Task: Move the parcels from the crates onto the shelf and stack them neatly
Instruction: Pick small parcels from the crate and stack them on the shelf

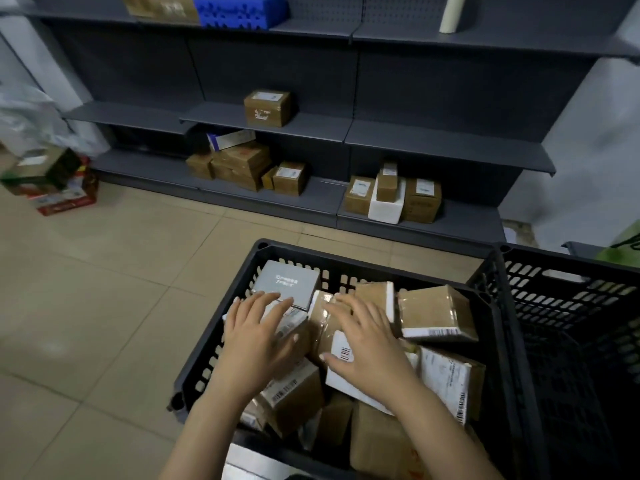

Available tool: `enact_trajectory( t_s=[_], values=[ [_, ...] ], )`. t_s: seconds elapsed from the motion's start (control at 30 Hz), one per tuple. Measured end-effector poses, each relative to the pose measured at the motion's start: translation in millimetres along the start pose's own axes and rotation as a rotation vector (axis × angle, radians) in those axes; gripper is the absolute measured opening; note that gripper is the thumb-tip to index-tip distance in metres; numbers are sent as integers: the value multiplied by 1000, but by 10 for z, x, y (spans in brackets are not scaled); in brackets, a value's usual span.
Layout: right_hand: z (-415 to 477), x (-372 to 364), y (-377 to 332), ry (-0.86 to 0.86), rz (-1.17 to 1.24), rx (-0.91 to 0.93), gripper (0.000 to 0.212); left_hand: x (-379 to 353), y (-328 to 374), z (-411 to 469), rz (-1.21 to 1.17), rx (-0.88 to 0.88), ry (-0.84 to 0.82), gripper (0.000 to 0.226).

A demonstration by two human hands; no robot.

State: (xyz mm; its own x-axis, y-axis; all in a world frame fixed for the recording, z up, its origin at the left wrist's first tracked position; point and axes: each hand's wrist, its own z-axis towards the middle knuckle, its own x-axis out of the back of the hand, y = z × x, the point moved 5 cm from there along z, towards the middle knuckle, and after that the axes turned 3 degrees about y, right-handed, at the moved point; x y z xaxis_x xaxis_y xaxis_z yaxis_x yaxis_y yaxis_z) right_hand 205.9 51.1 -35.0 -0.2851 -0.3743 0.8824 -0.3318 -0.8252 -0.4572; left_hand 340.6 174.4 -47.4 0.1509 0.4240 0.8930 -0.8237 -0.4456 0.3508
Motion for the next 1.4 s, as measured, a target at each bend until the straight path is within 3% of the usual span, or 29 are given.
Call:
enact_trajectory(
  t_s=[0.27,0.47,0.63,0.97,1.23,1.4],
  values=[
    [256,-523,-284,-145,15,-94,83,-4,-531,-203,-58,27,-76,61],
    [321,-731,-297,-206,48,-190,95,-81,-663,-220,-215,37,-218,85],
    [318,-866,-300,-214,153,-270,101,-117,-707,-195,-290,26,-256,87],
    [207,-552,-356,-15,168,-208,97,84,-568,-147,-318,-100,-165,64],
    [-348,94,-159,233,111,-180,91,258,116,-188,-321,-261,-58,57],
    [-912,468,128,430,72,-262,86,185,582,-329,-314,-325,-70,56]
  ],
)
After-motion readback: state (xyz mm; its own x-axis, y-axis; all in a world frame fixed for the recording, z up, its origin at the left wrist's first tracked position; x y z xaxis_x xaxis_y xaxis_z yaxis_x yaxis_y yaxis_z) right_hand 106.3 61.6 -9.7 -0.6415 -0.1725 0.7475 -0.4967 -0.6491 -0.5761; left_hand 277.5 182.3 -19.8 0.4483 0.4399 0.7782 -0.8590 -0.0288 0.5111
